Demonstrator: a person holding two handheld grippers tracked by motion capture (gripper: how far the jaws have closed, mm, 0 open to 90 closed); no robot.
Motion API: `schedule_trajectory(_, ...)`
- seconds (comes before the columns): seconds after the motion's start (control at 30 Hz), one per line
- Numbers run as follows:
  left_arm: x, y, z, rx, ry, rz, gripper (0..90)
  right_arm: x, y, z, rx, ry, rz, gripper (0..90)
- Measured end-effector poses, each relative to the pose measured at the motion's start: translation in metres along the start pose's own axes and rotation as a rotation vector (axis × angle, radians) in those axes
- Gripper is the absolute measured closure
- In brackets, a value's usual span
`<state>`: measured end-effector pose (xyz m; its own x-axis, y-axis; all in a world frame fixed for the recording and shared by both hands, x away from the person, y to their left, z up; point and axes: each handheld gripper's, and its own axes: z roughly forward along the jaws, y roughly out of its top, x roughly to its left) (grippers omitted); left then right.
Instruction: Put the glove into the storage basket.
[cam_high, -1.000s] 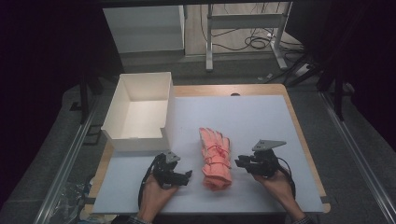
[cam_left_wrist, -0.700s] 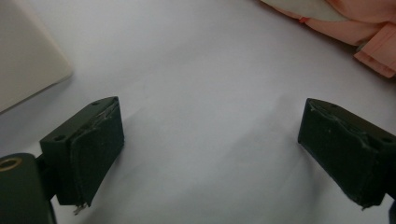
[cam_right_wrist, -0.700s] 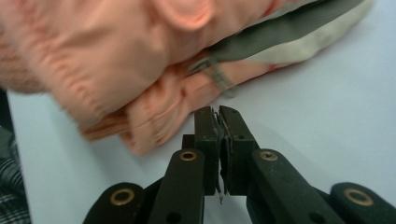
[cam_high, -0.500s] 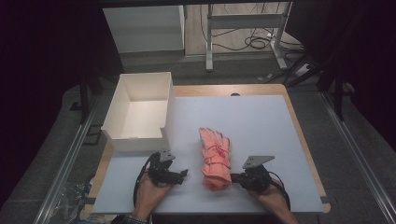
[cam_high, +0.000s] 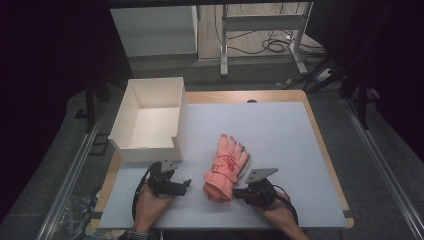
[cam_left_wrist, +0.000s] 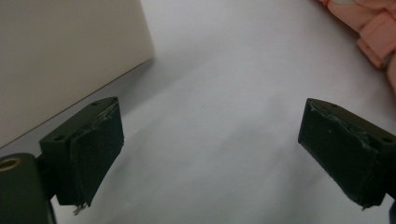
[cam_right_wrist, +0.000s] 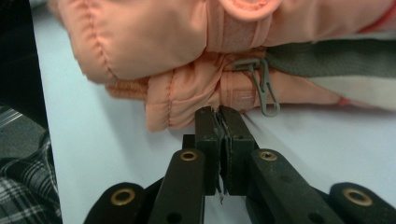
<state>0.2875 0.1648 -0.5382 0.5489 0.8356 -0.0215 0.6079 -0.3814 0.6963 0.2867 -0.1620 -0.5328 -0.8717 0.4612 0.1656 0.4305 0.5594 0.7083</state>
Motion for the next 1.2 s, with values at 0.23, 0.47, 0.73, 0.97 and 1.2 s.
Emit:
schedule_trajectory(0.23, 0.005, -0.002, -0.004, 0.007, -0.004, -0.002, 7.0, 0.006, 0.013, 0.017, 0.003, 0.002, -0.005, 86.3)
schedule_trajectory(0.47, 0.007, 0.001, -0.009, 0.001, -0.042, -0.026, 6.1, 0.009, 0.019, 0.024, 0.003, -0.009, -0.020, 82.9)
schedule_trajectory(0.73, -0.003, 0.016, -0.026, -0.025, -0.117, -0.004, 5.3, -0.010, 0.009, -0.003, -0.028, -0.107, 0.000, 73.5)
schedule_trajectory(0.97, -0.010, 0.040, -0.040, -0.020, -0.172, 0.035, 3.7, -0.040, -0.001, -0.031, -0.045, -0.220, 0.054, 61.2)
schedule_trajectory(1.2, -0.021, 0.064, -0.046, -0.020, -0.217, 0.059, 1.6, -0.065, -0.014, -0.046, -0.056, -0.317, 0.102, 42.0)
